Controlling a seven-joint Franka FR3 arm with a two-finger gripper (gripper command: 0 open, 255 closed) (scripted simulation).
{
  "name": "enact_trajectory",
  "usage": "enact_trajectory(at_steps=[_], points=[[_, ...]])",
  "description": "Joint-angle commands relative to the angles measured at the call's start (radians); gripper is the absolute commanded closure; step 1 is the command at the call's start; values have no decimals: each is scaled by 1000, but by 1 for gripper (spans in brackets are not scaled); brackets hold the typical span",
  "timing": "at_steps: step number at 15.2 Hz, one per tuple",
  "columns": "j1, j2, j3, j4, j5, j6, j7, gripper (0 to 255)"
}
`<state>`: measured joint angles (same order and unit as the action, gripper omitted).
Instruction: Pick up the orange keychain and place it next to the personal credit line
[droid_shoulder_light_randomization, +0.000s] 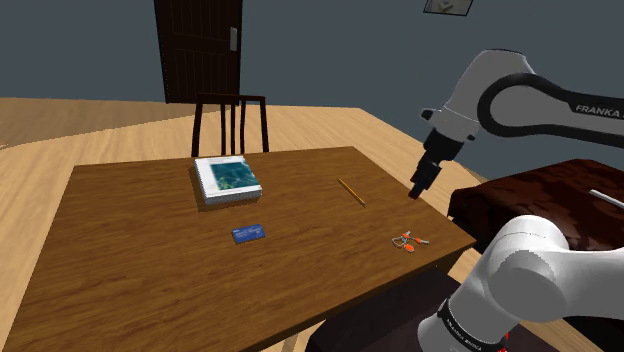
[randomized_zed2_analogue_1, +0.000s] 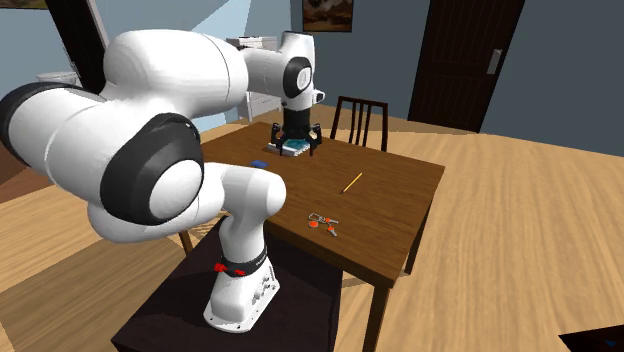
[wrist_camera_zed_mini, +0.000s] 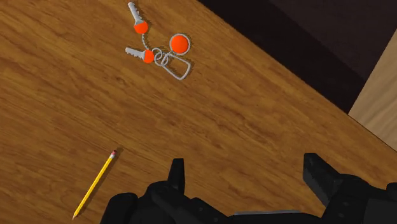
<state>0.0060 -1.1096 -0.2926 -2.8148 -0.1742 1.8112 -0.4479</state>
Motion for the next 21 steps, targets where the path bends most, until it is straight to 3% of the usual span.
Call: enact_trajectory(at_steps=[1,7,13,17,21], points=[[-13,-22,-45,-50,-51,16,-79,0],[-87,-21,-220,-163,-243,96,-332,0],[-151,118,-434,-207,-471,256,-583,0],[-140,290,-596,-188,-618,413,-730,0],[-128,352,-639,-198,-652,486,-720,0]])
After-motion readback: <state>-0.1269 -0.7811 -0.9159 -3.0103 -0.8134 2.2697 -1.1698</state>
